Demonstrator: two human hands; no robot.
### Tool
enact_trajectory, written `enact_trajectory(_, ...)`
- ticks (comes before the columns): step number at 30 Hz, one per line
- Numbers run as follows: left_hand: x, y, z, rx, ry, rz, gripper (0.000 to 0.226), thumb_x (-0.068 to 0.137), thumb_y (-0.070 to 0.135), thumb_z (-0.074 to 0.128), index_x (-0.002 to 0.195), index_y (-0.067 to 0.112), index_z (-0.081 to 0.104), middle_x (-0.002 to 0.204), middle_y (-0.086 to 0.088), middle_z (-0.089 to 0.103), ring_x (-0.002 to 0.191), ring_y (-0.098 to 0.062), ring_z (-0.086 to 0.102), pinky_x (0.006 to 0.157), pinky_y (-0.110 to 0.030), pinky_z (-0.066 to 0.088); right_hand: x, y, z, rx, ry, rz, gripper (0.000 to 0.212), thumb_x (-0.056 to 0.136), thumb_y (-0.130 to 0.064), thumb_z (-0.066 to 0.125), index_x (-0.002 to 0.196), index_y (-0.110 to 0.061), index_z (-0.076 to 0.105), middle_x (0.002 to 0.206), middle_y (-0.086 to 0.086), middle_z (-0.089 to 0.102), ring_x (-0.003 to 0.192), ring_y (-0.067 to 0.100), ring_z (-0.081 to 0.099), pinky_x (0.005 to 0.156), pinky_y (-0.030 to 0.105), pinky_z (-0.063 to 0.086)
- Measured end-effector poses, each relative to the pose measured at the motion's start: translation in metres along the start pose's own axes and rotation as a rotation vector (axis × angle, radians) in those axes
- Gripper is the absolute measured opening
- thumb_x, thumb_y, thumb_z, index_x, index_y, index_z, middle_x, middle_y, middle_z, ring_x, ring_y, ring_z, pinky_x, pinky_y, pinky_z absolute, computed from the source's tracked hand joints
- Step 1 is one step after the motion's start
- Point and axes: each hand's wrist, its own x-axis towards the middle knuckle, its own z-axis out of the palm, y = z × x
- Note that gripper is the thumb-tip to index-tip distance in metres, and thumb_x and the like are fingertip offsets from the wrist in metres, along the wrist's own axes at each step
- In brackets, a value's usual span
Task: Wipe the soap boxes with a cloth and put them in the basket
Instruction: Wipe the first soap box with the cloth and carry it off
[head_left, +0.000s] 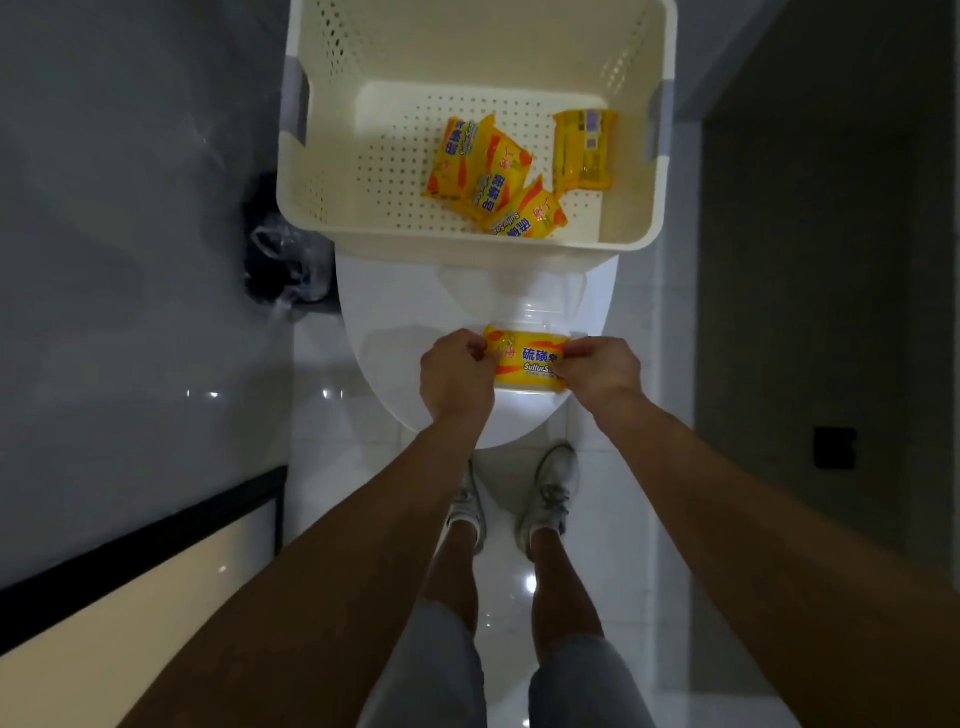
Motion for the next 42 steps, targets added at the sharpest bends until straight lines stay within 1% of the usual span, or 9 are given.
enact_trajectory(4, 0.000, 0.001, 0.003, 0.080, 0.012, -0.008, 0.015, 0.090, 0.027, 0.067, 0.103, 0.025, 0.074, 0.102, 0.003, 0.072, 0.091, -0.018, 0.067, 0.070, -0.029, 0.052, -0.004, -0.001, 0.001, -0.106, 0.002, -0.013, 0.031, 0.085, -0.011, 0.068, 0.115, -0.016, 0.075, 0.116, 0.008, 0.070, 0.108, 0.026, 0.064, 0.089, 0.024, 0.047)
enact_trajectory(10, -0.002, -0.002, 0.002, 0.100, -0.014, -0.004, 0.010, 0.087, 0.029, 0.070, 0.094, 0.022, 0.070, 0.094, 0.002, 0.069, 0.086, -0.019, 0.064, 0.068, -0.030, 0.048, -0.008, -0.008, 0.001, -0.212, 0.011, -0.057, 0.025, 0.084, -0.007, 0.060, 0.099, -0.016, 0.077, 0.097, 0.008, 0.072, 0.096, 0.027, 0.067, 0.078, 0.026, 0.051)
enact_trajectory(15, -0.002, -0.004, 0.001, 0.088, -0.014, -0.003, 0.008, 0.086, 0.027, 0.073, 0.089, 0.020, 0.068, 0.088, 0.002, 0.067, 0.078, -0.016, 0.060, 0.064, -0.029, 0.046, -0.010, -0.003, -0.005, -0.198, 0.103, -0.077, 0.025, 0.097, -0.018, 0.056, 0.115, -0.016, 0.073, 0.115, 0.007, 0.071, 0.108, 0.026, 0.064, 0.086, 0.022, 0.044)
enact_trajectory(19, 0.000, 0.000, 0.002, 0.071, -0.043, 0.051, 0.009, 0.089, 0.012, 0.066, 0.091, 0.012, 0.075, 0.089, -0.005, 0.073, 0.082, -0.023, 0.069, 0.075, -0.035, 0.058, -0.009, -0.003, -0.009, -0.262, 0.045, -0.122, 0.032, 0.095, -0.006, 0.052, 0.117, -0.017, 0.072, 0.122, 0.009, 0.069, 0.112, 0.028, 0.063, 0.100, 0.031, 0.049)
enact_trajectory(25, 0.001, 0.005, 0.002, 0.089, -0.091, 0.136, 0.015, 0.087, 0.006, 0.065, 0.091, 0.010, 0.079, 0.088, -0.008, 0.076, 0.082, -0.023, 0.071, 0.081, -0.034, 0.057, -0.006, -0.002, -0.013, -0.273, 0.054, -0.134, 0.029, 0.092, -0.008, 0.065, 0.120, -0.016, 0.067, 0.120, 0.008, 0.068, 0.105, 0.023, 0.064, 0.093, 0.029, 0.050)
enact_trajectory(29, 0.003, -0.004, -0.002, 0.013, -0.061, 0.067, 0.020, 0.085, 0.006, 0.069, 0.105, 0.012, 0.071, 0.099, -0.006, 0.071, 0.087, -0.026, 0.069, 0.077, -0.039, 0.059, -0.004, -0.001, -0.013, -0.213, 0.051, -0.128, 0.028, 0.094, -0.015, 0.065, 0.122, -0.014, 0.063, 0.119, 0.008, 0.067, 0.097, 0.019, 0.061, 0.083, 0.026, 0.048)
enact_trajectory(34, 0.015, -0.012, -0.011, 0.096, -0.102, 0.062, 0.028, 0.088, 0.009, 0.058, 0.111, 0.019, 0.070, 0.108, -0.002, 0.071, 0.102, -0.021, 0.064, 0.079, -0.022, 0.043, 0.002, -0.001, -0.014, -0.198, 0.018, -0.112, 0.029, 0.092, -0.009, 0.065, 0.121, -0.014, 0.064, 0.116, 0.006, 0.068, 0.104, 0.022, 0.063, 0.092, 0.027, 0.048)
enact_trajectory(38, 0.036, -0.002, -0.023, -0.091, -0.190, 0.075, 0.053, 0.084, 0.002, 0.061, 0.133, 0.021, 0.055, 0.119, 0.001, 0.064, 0.104, -0.017, 0.059, 0.087, -0.025, 0.045, 0.012, -0.011, -0.024, 0.050, -0.023, -0.130, 0.050, 0.092, 0.006, 0.055, 0.134, -0.019, 0.055, 0.116, -0.003, 0.058, 0.110, 0.023, 0.060, 0.101, 0.036, 0.052)
enact_trajectory(42, 0.043, 0.020, -0.026, -0.211, -0.239, 0.154, 0.061, 0.085, -0.002, 0.056, 0.140, 0.023, 0.050, 0.123, 0.004, 0.060, 0.107, -0.014, 0.053, 0.093, -0.029, 0.046, 0.017, -0.021, -0.028, 0.246, -0.083, -0.143, 0.059, 0.092, 0.013, 0.050, 0.138, -0.024, 0.054, 0.125, -0.007, 0.057, 0.114, 0.017, 0.056, 0.100, 0.033, 0.051)
